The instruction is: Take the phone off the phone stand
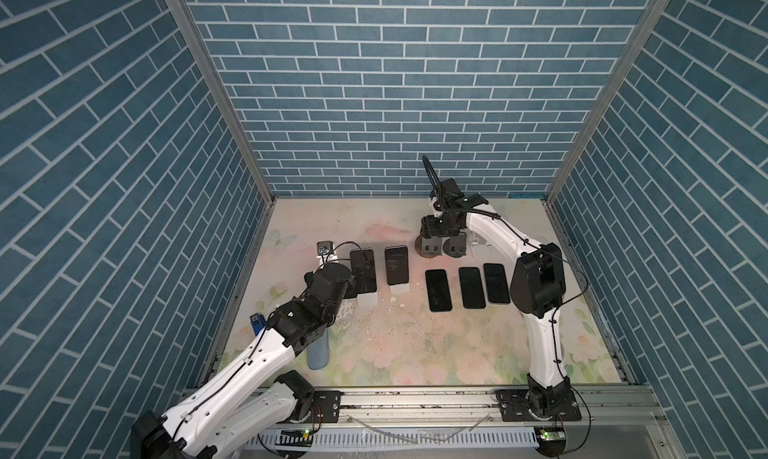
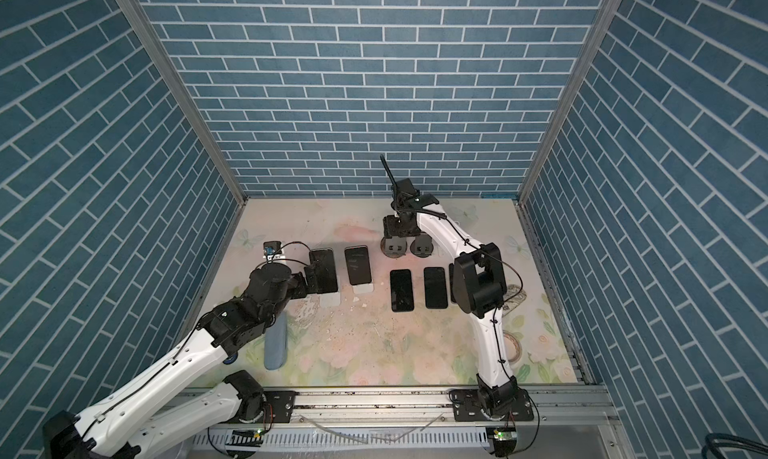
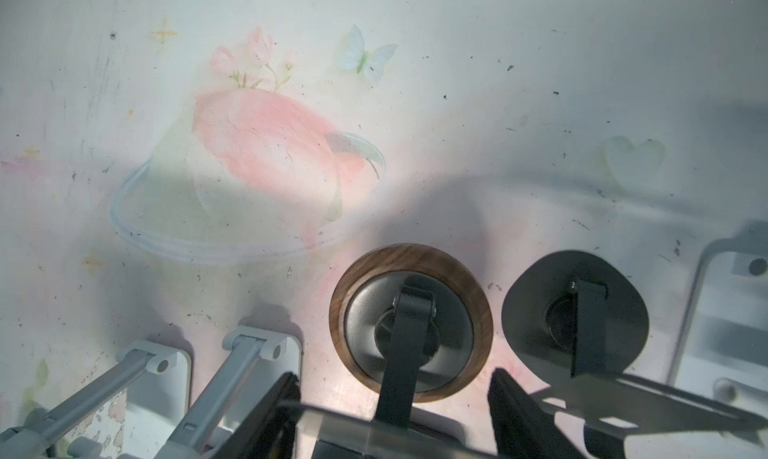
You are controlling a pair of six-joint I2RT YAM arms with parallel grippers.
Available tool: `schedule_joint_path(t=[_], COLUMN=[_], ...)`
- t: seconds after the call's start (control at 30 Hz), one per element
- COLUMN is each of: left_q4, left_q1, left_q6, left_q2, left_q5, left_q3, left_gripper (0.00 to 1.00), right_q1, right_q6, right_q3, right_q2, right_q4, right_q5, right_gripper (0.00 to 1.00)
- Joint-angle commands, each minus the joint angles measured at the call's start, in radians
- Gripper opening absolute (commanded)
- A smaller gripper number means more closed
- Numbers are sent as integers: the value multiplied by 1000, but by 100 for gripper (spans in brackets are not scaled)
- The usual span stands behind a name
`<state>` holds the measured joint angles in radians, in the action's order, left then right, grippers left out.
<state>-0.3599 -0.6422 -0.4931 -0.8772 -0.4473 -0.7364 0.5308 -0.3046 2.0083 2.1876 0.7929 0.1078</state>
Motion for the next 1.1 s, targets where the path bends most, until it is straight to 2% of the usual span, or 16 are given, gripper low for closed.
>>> schedule_joint_path(t=[0.0, 0.3, 0.6, 0.8, 0.93, 1.07], left_q4=[27, 51, 55, 41, 27, 29], left_q1=[5, 5, 5, 6, 6, 6], left_q6=[41, 56, 65, 63, 59, 55], left_q2=[-14, -49, -63, -76, -88, -88], left_q5=[-1, -4, -7, 6, 16, 26], left_q3=[-21, -24, -26, -36, -48, -47], left_gripper=[100, 100, 100, 100, 100, 100], right_q1=[-5, -9, -7, -10, -9, -9], right_q6=[52, 46, 32, 30, 33, 36], right_q3=[80, 156, 161, 188, 189, 189], right_q2=[47, 133, 164, 171, 164, 151], right_q4=[46, 96, 99, 101, 95, 83], right_q5=[25, 46, 48, 41, 41, 41], right_gripper=[63, 65, 69, 74, 82, 87])
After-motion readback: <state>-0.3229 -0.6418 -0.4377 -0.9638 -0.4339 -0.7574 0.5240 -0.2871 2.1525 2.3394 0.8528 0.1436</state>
